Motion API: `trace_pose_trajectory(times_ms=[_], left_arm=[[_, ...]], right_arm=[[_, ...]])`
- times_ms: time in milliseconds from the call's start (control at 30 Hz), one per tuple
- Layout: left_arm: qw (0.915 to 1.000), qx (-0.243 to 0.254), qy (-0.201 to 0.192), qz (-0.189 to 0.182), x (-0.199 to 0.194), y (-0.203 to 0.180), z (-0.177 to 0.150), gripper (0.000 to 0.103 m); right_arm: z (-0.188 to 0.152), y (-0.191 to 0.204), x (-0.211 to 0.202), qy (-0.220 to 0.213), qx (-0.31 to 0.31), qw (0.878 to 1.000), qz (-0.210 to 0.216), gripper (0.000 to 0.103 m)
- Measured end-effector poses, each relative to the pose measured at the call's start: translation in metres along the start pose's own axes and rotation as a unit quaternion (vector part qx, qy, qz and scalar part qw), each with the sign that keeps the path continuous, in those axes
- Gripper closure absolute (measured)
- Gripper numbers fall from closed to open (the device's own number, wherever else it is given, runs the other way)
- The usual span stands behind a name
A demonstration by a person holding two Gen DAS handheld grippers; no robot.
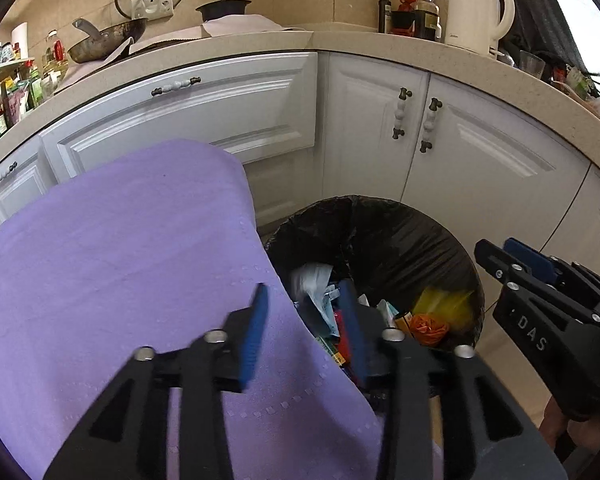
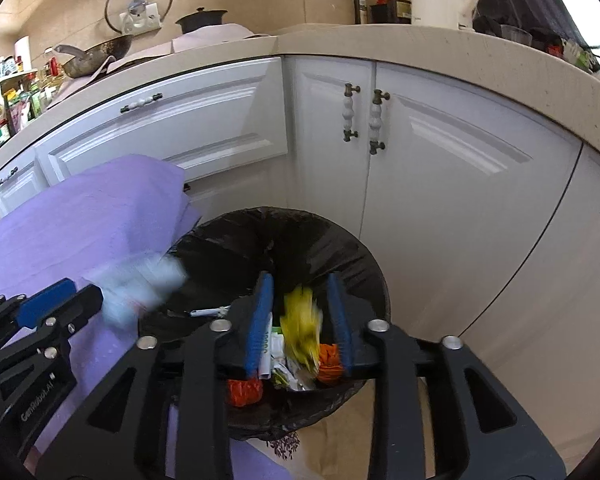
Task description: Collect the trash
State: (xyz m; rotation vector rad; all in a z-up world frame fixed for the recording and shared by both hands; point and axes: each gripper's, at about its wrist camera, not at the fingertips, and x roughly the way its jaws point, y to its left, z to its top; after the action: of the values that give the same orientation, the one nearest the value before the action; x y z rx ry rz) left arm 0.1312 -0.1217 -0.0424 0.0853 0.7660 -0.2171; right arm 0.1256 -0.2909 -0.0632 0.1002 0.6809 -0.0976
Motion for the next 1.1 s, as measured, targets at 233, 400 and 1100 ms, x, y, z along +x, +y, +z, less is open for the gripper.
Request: trace_pose_trajectory(times_ms=[233,400,1100], left_arm=[[1.0,-0.002,-0.007,0.003,-0.004,-0.002,0.001,0.049],[0.9998,-0.002,-0.018,0.003,-0.013,-0.001,0.001,0.04],[0.9967,0.009,-0.079,0.014,-0.084,0.022,-0.005,0.025]], right_arm=[[0.002,-0.001,-0.011,-0.009,0.003,1.0,-0.006,0.067],[0.003,0.001,-0.025,-0.017,0.005,1.0,-0.012,0.06],[-0.004,0.014,-0.1,-0.054,0.003,0.998,-0.017,0.051]])
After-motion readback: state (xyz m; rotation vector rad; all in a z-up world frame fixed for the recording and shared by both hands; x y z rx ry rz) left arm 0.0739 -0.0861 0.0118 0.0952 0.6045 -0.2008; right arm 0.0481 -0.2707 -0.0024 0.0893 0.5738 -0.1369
